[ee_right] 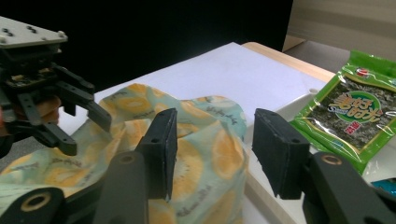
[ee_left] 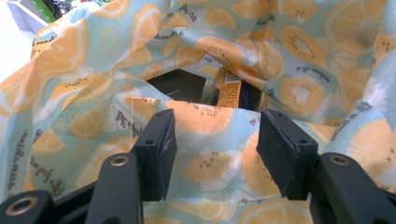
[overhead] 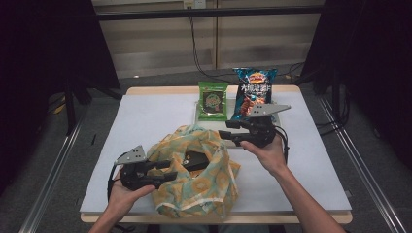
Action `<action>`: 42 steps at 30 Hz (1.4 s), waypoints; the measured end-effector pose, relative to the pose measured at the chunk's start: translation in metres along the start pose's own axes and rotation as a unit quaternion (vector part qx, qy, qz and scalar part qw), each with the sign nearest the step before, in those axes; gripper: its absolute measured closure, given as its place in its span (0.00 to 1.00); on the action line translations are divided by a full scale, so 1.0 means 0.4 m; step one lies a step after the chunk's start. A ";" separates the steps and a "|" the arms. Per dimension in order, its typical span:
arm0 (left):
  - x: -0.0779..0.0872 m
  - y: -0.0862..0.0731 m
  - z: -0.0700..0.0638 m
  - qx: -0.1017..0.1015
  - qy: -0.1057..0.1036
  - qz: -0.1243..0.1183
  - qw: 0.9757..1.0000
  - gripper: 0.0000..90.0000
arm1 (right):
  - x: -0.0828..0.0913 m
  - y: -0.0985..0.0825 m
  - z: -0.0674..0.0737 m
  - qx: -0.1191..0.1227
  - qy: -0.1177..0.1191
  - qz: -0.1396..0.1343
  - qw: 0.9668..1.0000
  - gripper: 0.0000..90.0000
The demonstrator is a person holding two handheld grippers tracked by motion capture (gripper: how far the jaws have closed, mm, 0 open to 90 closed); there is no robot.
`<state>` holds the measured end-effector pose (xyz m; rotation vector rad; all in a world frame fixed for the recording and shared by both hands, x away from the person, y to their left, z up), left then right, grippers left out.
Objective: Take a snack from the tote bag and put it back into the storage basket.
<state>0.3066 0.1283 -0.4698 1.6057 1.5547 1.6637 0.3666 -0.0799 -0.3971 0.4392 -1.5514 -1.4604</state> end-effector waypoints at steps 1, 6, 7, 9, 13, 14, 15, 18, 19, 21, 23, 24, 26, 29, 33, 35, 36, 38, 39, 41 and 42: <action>-0.001 -0.001 0.000 0.001 0.000 0.000 1.000 0.52 | 0.005 0.004 0.011 0.000 0.007 -0.004 1.000 0.56; -0.002 -0.001 0.000 -0.002 0.001 0.004 1.000 0.52 | 0.022 0.023 0.050 0.014 0.016 -0.012 1.000 0.56; -0.002 0.001 -0.001 -0.003 -0.001 0.003 1.000 0.52 | 0.024 0.027 0.056 0.014 0.018 -0.015 1.000 0.56; -0.005 0.005 -0.004 -0.002 -0.004 0.002 1.000 0.52 | 0.031 0.037 0.081 0.021 0.027 -0.018 0.999 0.56; -0.014 0.005 -0.014 -0.003 -0.011 0.005 1.000 0.53 | 0.040 0.048 0.125 0.037 0.039 -0.012 0.998 0.55; -0.013 0.005 -0.015 -0.006 -0.011 0.007 1.000 0.53 | 0.042 0.050 0.133 0.038 0.042 -0.014 0.998 0.55; -0.013 0.007 -0.020 -0.005 -0.015 0.005 1.000 0.53 | 0.042 0.052 0.140 0.035 0.048 -0.016 0.998 0.55; -0.015 0.013 -0.028 -0.008 -0.019 0.002 1.000 0.53 | 0.034 0.053 0.157 0.037 0.055 -0.014 0.998 0.55; -0.017 0.014 -0.030 -0.010 -0.020 0.003 1.000 0.53 | 0.030 0.051 0.163 0.038 0.060 -0.012 0.997 0.57; -0.024 0.012 -0.038 -0.013 -0.025 0.007 1.000 0.53 | 0.021 0.047 0.176 0.040 0.068 -0.008 0.997 0.59; -0.031 0.009 -0.047 -0.019 -0.027 0.014 0.999 0.53 | 0.006 0.034 0.189 0.047 0.077 0.004 0.996 0.63; -0.035 0.008 -0.054 -0.018 -0.028 0.016 0.999 0.53 | -0.003 0.025 0.198 0.053 0.084 0.013 0.995 0.64; -0.040 0.009 -0.069 -0.027 -0.036 0.020 0.999 0.53 | -0.023 0.005 0.212 0.064 0.092 0.033 0.993 0.69; -0.050 0.007 -0.094 -0.036 -0.044 0.026 0.998 0.53 | -0.053 -0.030 0.231 0.070 0.109 0.060 0.990 0.72; -0.065 -0.004 -0.117 -0.047 -0.053 0.042 0.997 0.53 | -0.084 -0.094 0.240 0.073 0.111 0.100 0.986 0.71; -0.075 -0.014 -0.122 -0.050 -0.054 0.053 0.996 0.53 | -0.094 -0.126 0.235 0.075 0.103 0.117 0.985 0.69; -0.078 -0.020 -0.123 -0.052 -0.054 0.059 0.995 0.53 | -0.097 -0.138 0.232 0.072 0.102 0.122 0.985 0.69; -0.082 -0.030 -0.122 -0.053 -0.056 0.067 0.995 0.52 | -0.100 -0.170 0.218 0.069 0.096 0.136 0.984 0.67; -0.083 -0.034 -0.120 -0.054 -0.055 0.068 0.995 0.52 | -0.099 -0.181 0.211 0.067 0.092 0.139 0.984 0.67; -0.084 -0.042 -0.117 -0.049 -0.052 0.075 0.995 0.52 | -0.095 -0.199 0.198 0.060 0.087 0.145 0.984 0.65; -0.085 -0.044 -0.114 -0.050 -0.052 0.078 0.994 0.52 | -0.091 -0.209 0.192 0.058 0.086 0.148 0.983 0.64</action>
Point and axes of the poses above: each handheld gripper's, and its own axes: x roughly backward along the jaws, y roughly out of its top, z roughly to its left, the point moved 10 cm from there along -x, roughly forward along the jaws, and after that the axes turned 1 degree about x, right-handed, at the moved point
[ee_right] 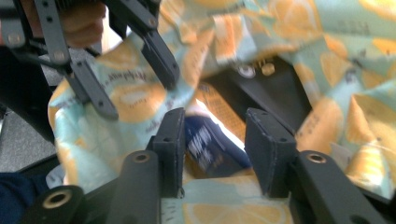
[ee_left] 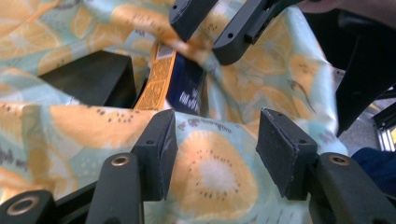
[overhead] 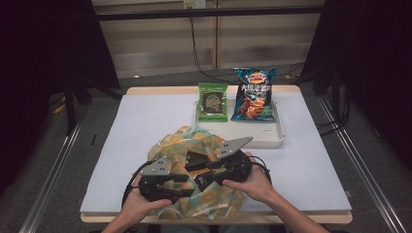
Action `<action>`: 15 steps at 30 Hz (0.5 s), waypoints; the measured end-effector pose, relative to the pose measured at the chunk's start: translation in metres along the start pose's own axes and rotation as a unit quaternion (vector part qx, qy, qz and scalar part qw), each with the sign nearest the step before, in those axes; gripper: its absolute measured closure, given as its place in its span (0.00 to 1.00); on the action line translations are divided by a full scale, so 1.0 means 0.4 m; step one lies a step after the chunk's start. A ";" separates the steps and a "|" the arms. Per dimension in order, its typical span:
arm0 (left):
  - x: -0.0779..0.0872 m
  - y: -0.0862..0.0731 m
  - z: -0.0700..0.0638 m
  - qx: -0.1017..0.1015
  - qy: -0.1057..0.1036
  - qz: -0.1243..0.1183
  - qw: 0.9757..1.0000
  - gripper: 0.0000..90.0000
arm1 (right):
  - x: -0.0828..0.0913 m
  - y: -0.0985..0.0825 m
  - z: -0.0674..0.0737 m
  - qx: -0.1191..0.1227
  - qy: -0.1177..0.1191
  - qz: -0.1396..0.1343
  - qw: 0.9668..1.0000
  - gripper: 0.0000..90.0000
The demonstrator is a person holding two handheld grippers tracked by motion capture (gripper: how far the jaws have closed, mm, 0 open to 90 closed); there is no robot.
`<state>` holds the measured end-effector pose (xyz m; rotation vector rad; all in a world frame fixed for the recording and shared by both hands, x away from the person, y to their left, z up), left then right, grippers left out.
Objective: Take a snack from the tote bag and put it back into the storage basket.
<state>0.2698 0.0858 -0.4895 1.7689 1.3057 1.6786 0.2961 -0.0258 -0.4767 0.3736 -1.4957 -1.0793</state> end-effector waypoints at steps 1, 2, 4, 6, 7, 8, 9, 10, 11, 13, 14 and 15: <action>-0.001 -0.005 0.004 -0.001 0.003 0.008 1.000 0.52 | 0.002 -0.007 -0.001 -0.003 -0.002 0.002 1.000 0.63; -0.003 -0.009 0.007 0.001 0.001 0.010 1.000 0.52 | 0.005 -0.015 -0.005 -0.001 -0.007 0.003 1.000 0.62; -0.002 -0.010 0.010 0.002 0.000 0.009 1.000 0.52 | 0.012 -0.030 -0.016 -0.006 -0.014 0.004 1.000 0.61; 0.001 -0.015 0.015 0.003 0.003 0.018 1.000 0.52 | 0.016 -0.040 -0.024 -0.012 -0.018 0.005 1.000 0.60; 0.003 -0.018 0.020 0.007 0.008 0.024 1.000 0.53 | 0.016 -0.044 -0.028 -0.013 -0.018 0.005 1.000 0.59; 0.002 -0.018 0.024 0.011 0.013 0.018 1.000 0.54 | 0.017 -0.046 -0.031 -0.013 -0.020 0.005 1.000 0.58; 0.005 -0.023 0.026 0.010 0.012 0.026 1.000 0.55 | 0.016 -0.047 -0.034 -0.012 -0.022 0.002 1.000 0.57; 0.007 -0.025 0.029 0.010 0.014 0.027 0.999 0.57 | 0.015 -0.048 -0.037 -0.013 -0.025 0.003 1.000 0.57; 0.008 -0.027 0.032 0.009 0.015 0.028 0.999 0.58 | 0.013 -0.050 -0.040 -0.012 -0.027 0.005 1.000 0.57; 0.007 -0.030 0.037 0.012 0.016 0.030 0.999 0.60 | 0.014 -0.051 -0.046 -0.013 -0.032 0.004 0.999 0.56; 0.009 -0.033 0.041 0.010 0.016 0.031 0.999 0.60 | 0.015 -0.050 -0.051 -0.011 -0.035 0.002 0.999 0.56; 0.010 -0.033 0.041 0.014 0.017 0.029 0.999 0.60 | 0.016 -0.051 -0.055 -0.012 -0.041 0.003 0.999 0.56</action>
Point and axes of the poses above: each handheld gripper's, and its own axes: x roughly backward along the jaws, y roughly out of its top, z roughly to its left, the point moved 10 cm from there along -x, roughly forward along the jaws, and after that the axes turned 1 degree about x, right-handed, at the moved point
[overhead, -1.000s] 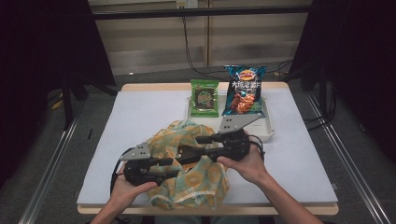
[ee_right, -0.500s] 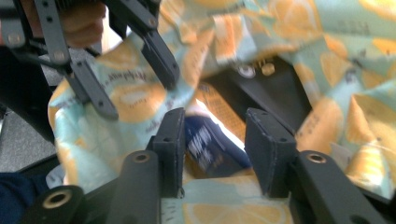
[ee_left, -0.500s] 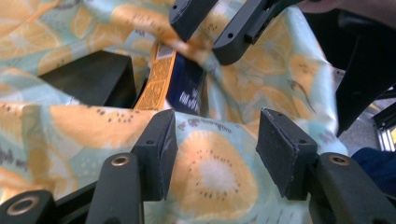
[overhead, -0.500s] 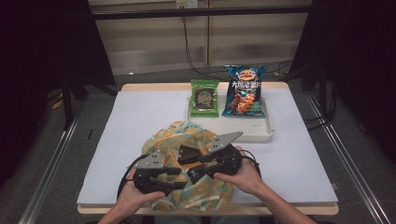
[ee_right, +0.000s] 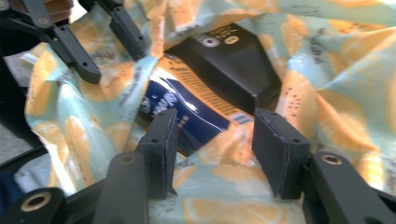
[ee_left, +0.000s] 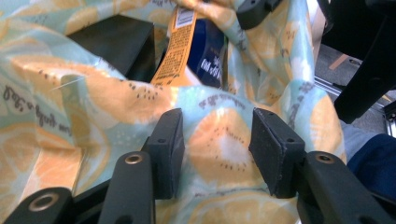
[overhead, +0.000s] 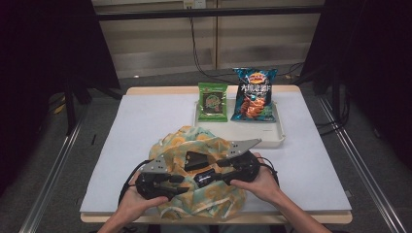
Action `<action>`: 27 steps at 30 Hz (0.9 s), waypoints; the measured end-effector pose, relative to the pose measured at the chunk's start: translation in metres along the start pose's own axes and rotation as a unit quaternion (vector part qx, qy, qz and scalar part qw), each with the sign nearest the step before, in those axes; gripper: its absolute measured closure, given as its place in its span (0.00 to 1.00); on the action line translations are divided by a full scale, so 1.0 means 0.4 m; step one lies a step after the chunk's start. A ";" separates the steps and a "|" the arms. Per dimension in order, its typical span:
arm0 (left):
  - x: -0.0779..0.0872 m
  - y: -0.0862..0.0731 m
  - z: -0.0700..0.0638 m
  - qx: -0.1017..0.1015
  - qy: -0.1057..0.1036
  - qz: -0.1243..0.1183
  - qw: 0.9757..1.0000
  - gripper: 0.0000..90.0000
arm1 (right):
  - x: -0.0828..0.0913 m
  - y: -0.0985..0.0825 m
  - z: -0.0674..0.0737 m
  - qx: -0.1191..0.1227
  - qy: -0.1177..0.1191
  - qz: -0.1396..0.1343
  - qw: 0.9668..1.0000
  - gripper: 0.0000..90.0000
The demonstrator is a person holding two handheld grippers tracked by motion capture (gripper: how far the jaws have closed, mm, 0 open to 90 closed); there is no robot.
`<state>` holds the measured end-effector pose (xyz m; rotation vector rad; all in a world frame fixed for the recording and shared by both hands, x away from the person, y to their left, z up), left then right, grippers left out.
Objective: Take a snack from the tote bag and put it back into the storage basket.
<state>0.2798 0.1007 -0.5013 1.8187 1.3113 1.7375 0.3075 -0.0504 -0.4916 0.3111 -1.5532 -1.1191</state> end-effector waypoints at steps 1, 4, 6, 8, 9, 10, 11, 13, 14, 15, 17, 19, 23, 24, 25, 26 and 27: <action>-0.001 -0.001 0.001 0.000 -0.005 -0.002 1.000 0.60 | 0.000 0.000 -0.003 -0.003 0.002 -0.002 1.000 0.56; -0.001 -0.004 0.007 0.002 0.001 0.002 1.000 0.60 | 0.000 0.000 -0.020 -0.004 -0.008 -0.002 1.000 0.55; 0.000 -0.004 0.012 0.002 0.002 0.001 1.000 0.62 | -0.002 0.000 -0.028 -0.009 -0.009 -0.006 1.000 0.54; 0.002 -0.006 0.016 -0.003 0.005 0.005 1.000 0.68 | -0.004 -0.002 -0.037 -0.003 -0.018 -0.002 1.000 0.54; 0.001 -0.005 0.018 -0.001 0.003 0.000 1.000 0.72 | -0.006 -0.006 -0.041 -0.002 -0.021 0.003 1.000 0.52; 0.002 -0.006 0.021 -0.001 0.004 0.002 1.000 0.76 | -0.012 -0.018 -0.050 -0.003 -0.025 0.017 1.000 0.50; 0.002 -0.007 0.023 0.001 0.007 0.002 1.000 0.83 | -0.016 -0.023 -0.053 -0.016 -0.015 0.013 1.000 0.49; 0.003 -0.008 0.025 0.003 0.005 0.005 1.000 0.88 | -0.013 -0.027 -0.054 -0.016 -0.013 0.003 1.000 0.54; 0.002 -0.008 0.026 0.002 0.006 0.005 1.000 0.90 | -0.009 -0.028 -0.054 -0.010 -0.016 0.004 1.000 0.59; 0.002 -0.008 0.026 0.000 0.003 0.005 1.000 0.92 | -0.001 -0.027 -0.056 -0.007 -0.020 0.005 1.000 0.65; 0.002 -0.009 0.026 -0.002 0.001 0.005 1.000 0.94 | 0.011 -0.028 -0.063 -0.014 -0.017 -0.001 1.000 0.78; 0.002 -0.009 0.026 -0.002 0.001 0.007 1.000 0.96 | 0.021 -0.034 -0.069 -0.020 -0.014 -0.006 1.000 0.94; 0.001 -0.010 0.024 -0.003 0.004 0.007 1.000 0.98 | 0.031 -0.049 -0.073 -0.020 -0.026 0.003 0.999 1.00; 0.000 -0.009 0.024 -0.003 0.004 0.005 1.000 0.99 | 0.037 -0.054 -0.076 -0.021 -0.032 0.006 0.999 1.00; 0.000 -0.009 0.024 -0.002 0.002 0.004 1.000 0.99 | 0.041 -0.059 -0.079 -0.025 -0.034 0.006 0.999 1.00; 0.000 -0.009 0.024 -0.002 0.002 0.004 1.000 1.00 | 0.045 -0.067 -0.080 -0.026 -0.034 0.011 0.999 1.00; 0.000 -0.009 0.025 -0.001 0.002 0.003 1.000 1.00 | 0.047 -0.077 -0.083 -0.025 -0.039 0.016 0.999 1.00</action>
Point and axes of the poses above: each handheld gripper's, and its own axes: x roughly backward along the jaws, y roughly out of its top, z roughly to its left, the point moved 10 cm from there along -x, roughly forward along the jaws, and after that the axes turned 1 degree about x, right-handed, at the moved point
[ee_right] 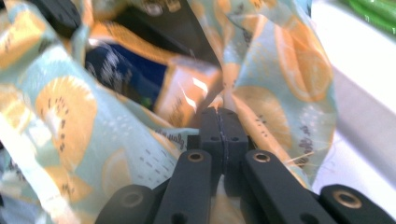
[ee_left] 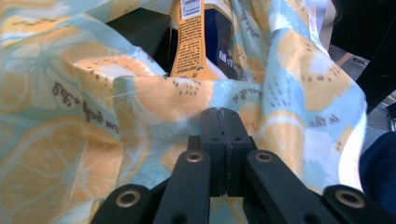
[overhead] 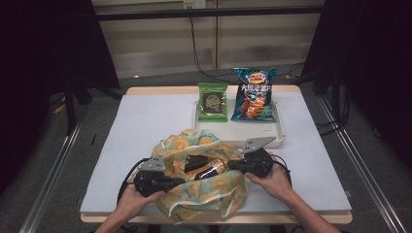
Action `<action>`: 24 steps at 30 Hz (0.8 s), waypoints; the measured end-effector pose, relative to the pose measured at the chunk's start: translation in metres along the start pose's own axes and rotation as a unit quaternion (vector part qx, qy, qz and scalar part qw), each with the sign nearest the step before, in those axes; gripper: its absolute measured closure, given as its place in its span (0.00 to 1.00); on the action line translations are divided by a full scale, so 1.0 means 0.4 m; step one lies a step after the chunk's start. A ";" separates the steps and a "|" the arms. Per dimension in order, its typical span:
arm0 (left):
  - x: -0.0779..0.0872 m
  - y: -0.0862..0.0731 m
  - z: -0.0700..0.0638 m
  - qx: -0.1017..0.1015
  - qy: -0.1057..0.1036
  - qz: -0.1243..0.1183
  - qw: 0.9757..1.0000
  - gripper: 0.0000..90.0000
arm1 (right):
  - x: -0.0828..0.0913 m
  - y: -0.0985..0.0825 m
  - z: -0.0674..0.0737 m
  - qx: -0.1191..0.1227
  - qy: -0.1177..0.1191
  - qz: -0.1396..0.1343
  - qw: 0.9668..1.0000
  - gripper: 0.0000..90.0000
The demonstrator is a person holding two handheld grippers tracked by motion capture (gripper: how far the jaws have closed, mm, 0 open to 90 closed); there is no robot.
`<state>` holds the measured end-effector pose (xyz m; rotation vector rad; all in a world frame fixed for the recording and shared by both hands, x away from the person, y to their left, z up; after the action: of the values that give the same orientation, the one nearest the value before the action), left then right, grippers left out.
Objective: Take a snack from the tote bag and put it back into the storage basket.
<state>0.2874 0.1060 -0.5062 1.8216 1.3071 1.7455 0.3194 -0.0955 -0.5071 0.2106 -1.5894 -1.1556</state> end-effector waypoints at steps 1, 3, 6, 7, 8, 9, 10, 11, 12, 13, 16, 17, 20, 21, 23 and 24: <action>0.000 0.000 0.000 0.000 0.000 0.001 1.000 1.00 | 0.002 -0.008 -0.003 -0.001 -0.002 0.003 1.000 1.00; 0.000 0.000 0.002 0.001 0.002 0.001 1.000 1.00 | 0.001 -0.035 -0.011 -0.003 -0.006 0.018 1.000 1.00; 0.001 -0.001 0.001 0.000 -0.001 0.004 1.000 1.00 | -0.003 -0.063 -0.014 -0.006 -0.010 0.030 0.999 1.00; 0.000 0.000 0.001 0.000 -0.003 0.004 1.000 1.00 | -0.003 -0.067 -0.010 -0.006 -0.004 0.030 1.000 1.00; 0.001 0.000 0.002 0.000 -0.001 0.004 1.000 1.00 | -0.003 -0.066 -0.006 -0.004 0.000 0.026 1.000 1.00; 0.002 0.000 0.002 0.000 -0.001 0.004 1.000 1.00 | -0.001 -0.061 -0.004 -0.005 0.002 0.021 1.000 0.99; 0.004 0.001 0.001 0.000 -0.002 0.003 1.000 1.00 | 0.003 -0.053 -0.001 -0.005 0.005 0.012 1.000 0.95; 0.006 0.003 -0.001 0.003 -0.005 -0.004 1.000 1.00 | 0.006 -0.045 0.000 -0.004 0.007 0.004 1.000 0.88; 0.009 0.004 -0.003 -0.001 -0.009 -0.005 1.000 1.00 | 0.012 -0.034 0.001 -0.008 0.007 -0.006 1.000 0.82; 0.012 0.008 -0.005 -0.001 -0.011 -0.010 1.000 1.00 | 0.018 -0.022 0.004 -0.009 0.008 -0.013 1.000 0.80; 0.027 0.024 -0.012 -0.002 -0.015 -0.026 1.000 1.00 | 0.031 0.016 0.017 -0.001 0.007 -0.033 0.999 0.71; 0.032 0.032 -0.016 0.001 -0.019 -0.035 0.999 1.00 | 0.034 0.024 0.022 0.001 0.006 -0.038 0.999 0.70; 0.046 0.050 -0.017 -0.004 -0.019 -0.052 0.998 1.00 | 0.037 0.057 0.044 0.009 0.019 -0.053 0.998 0.71; 0.050 0.059 -0.014 0.001 -0.019 -0.061 0.998 1.00 | 0.037 0.062 0.049 0.007 0.023 -0.052 0.998 0.75; 0.050 0.078 -0.004 0.006 -0.022 -0.070 0.997 0.90 | 0.026 0.075 0.061 0.015 0.031 -0.049 0.998 0.77; 0.046 0.086 0.003 0.010 -0.017 -0.075 0.997 0.88 | 0.019 0.079 0.065 0.015 0.039 -0.048 0.998 0.77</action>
<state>0.2995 0.1018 -0.4692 1.7072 1.4136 1.6229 0.3080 -0.0700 -0.4763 0.3500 -1.5425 -1.1829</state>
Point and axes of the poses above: each handheld gripper's, and its own axes: x roughly backward along the jaws, y roughly out of its top, z roughly to its left, the point moved 10 cm from there along -x, roughly forward along the jaws, and after that the axes turned 1 degree about x, right-handed, at the moved point
